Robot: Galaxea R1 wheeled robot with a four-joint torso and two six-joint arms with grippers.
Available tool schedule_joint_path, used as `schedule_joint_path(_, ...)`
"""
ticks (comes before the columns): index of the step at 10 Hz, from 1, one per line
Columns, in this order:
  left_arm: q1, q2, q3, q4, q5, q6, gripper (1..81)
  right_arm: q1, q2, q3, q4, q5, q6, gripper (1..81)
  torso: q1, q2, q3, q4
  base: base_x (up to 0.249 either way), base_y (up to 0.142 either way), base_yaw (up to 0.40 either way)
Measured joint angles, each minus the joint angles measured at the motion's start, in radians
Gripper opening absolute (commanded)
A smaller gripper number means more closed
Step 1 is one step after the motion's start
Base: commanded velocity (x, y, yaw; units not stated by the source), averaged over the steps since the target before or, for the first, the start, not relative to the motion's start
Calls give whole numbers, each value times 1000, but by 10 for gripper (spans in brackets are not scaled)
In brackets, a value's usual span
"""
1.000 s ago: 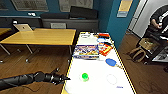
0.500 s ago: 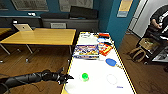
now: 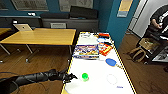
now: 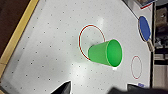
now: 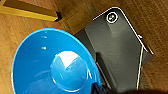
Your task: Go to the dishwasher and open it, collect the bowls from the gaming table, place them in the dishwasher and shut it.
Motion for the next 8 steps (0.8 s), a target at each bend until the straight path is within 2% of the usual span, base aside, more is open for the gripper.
schedule_joint_path(2, 0, 46, -14, 43, 24, -49, 811, 5, 1, 0, 0, -3, 0, 10, 0, 0, 0, 0, 0, 0, 0)
schedule_joint_path(4, 0, 94, -47, 60, 58, -54, 811, 8, 1, 0, 0, -3, 0, 10, 0, 0, 0, 0, 0, 0, 0)
schedule_joint_path(8, 8, 184, -102, 64, 89, -63, 811, 11, 5, -10, 0, -8, 0, 10, 0, 0, 0, 0, 0, 0, 0)
